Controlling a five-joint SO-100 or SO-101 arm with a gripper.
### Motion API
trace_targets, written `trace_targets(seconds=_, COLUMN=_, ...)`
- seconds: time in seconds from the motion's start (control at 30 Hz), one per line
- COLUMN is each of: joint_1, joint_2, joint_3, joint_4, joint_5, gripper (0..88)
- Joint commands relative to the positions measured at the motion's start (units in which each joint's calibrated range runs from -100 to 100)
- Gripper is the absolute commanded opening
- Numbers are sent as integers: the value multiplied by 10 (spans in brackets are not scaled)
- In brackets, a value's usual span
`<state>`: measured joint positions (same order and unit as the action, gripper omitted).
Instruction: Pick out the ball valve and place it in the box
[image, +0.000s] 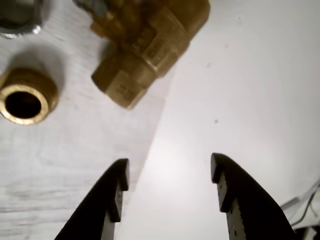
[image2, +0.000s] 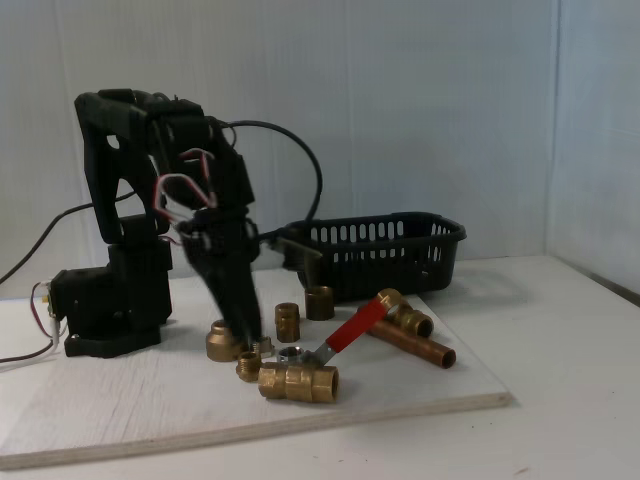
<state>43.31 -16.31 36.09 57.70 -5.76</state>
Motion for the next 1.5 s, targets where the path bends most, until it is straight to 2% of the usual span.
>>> trace_targets(seconds=0.0, joint_1=-32, joint_2=-10, joint_3=-8, joint_4=-6, joint_5=-17, gripper=176)
trace_targets(seconds=0.3, joint_1=-90, joint_2=-9, joint_3=2, joint_4=-20, joint_5=-34, gripper=176)
trace_targets(seconds=0.53, joint_1=-77, joint_2=-7, joint_3=64, joint_4=-86, joint_5=-24, gripper=176)
trace_targets(seconds=0.73, joint_1=-63, joint_2=52, joint_3=54, joint_4=-88, joint_5=-11, gripper=176)
trace_targets(seconds=0.97, joint_1=-46, joint_2=133, joint_3=-40, joint_4=-51, joint_5=-8, gripper=176)
trace_targets(seconds=1.47, joint_1=-45, joint_2=141, joint_3=-62, joint_4=-31, joint_5=-8, gripper=176)
